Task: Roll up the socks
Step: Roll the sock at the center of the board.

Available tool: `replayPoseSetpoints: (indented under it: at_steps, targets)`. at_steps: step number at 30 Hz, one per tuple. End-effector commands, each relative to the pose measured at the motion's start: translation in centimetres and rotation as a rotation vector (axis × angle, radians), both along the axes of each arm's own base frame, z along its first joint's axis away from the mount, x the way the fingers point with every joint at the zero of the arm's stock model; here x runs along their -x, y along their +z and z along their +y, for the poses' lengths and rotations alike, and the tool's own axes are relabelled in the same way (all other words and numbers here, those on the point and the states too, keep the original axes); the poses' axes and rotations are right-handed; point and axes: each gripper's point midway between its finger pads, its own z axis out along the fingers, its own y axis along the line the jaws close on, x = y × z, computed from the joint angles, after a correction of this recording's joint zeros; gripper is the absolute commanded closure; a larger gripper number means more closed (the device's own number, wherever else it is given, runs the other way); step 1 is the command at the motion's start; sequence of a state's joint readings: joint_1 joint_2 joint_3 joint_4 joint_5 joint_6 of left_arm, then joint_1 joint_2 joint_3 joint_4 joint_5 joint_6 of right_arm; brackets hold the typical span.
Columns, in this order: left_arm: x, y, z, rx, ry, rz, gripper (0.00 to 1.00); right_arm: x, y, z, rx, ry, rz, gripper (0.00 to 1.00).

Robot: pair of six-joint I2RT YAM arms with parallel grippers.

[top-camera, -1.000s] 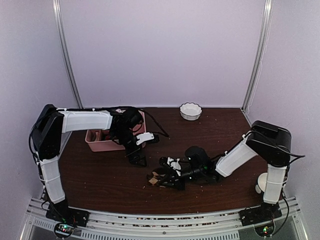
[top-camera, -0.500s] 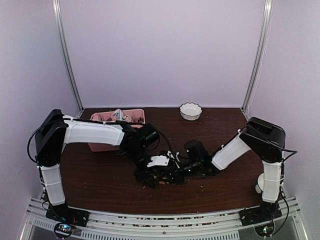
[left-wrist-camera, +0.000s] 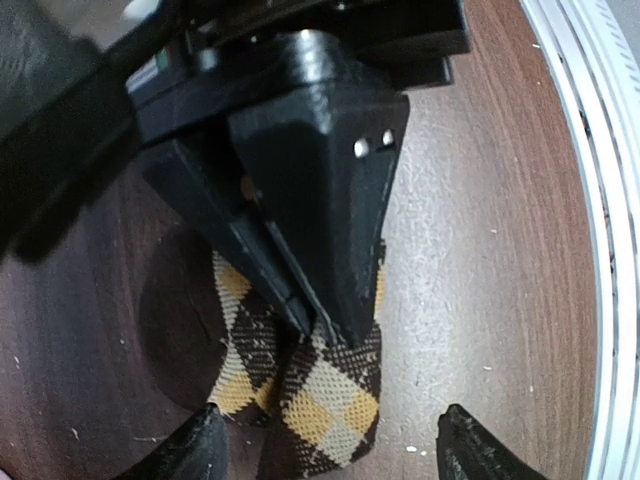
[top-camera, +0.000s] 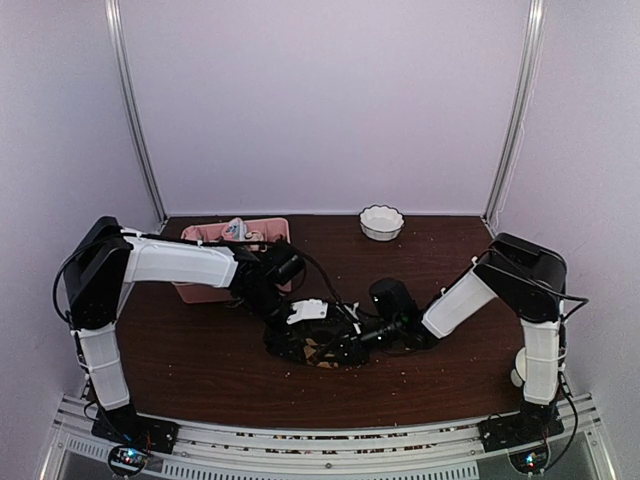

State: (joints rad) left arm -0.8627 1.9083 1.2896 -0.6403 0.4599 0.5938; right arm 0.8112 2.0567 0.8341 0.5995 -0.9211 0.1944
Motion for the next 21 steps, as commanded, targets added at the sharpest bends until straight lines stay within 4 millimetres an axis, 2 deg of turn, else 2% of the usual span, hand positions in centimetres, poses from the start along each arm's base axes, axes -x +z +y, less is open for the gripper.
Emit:
replayPoseSetpoints:
  at_steps: [1, 5, 9, 12, 14, 17, 21]
  targets:
    - [-1.0, -0.3, -1.1, 0.0, -0.025, -0.033, 0.29, 2.7, -12.3, -8.3, 0.476, -0.155, 0.278, 1.0]
    - [-0.2, -0.9, -1.0, -0.013, -0.062, 0.002, 0.32, 2.7, -12.8, -8.8, 0.492, -0.169, 0.306, 1.0]
    - [-0.2, -2.8, -0.2, -0.076, -0.071, 0.019, 0.34, 2.7, -12.9, -8.9, 0.47, -0.181, 0.34, 1.0]
    - [-0.5, -3.5, -0.1, -0.089, -0.065, 0.015, 0.36, 2.9, -13.2, -9.0, 0.47, -0.179, 0.354, 1.0]
    - [-0.7, -3.4, -0.6, -0.078, -0.056, 0.023, 0.44, 2.7, -13.2, -8.9, 0.468, -0.183, 0.354, 1.0]
    - [-0.8, -3.3, -1.4, -0.074, -0.03, 0.074, 0.61, 2.2, -12.5, -8.5, 0.453, -0.191, 0.33, 1.0]
    - [-0.4, -3.2, -1.7, -0.067, 0.007, 0.214, 0.73, 1.5, -11.4, -8.1, 0.42, -0.207, 0.287, 1.0]
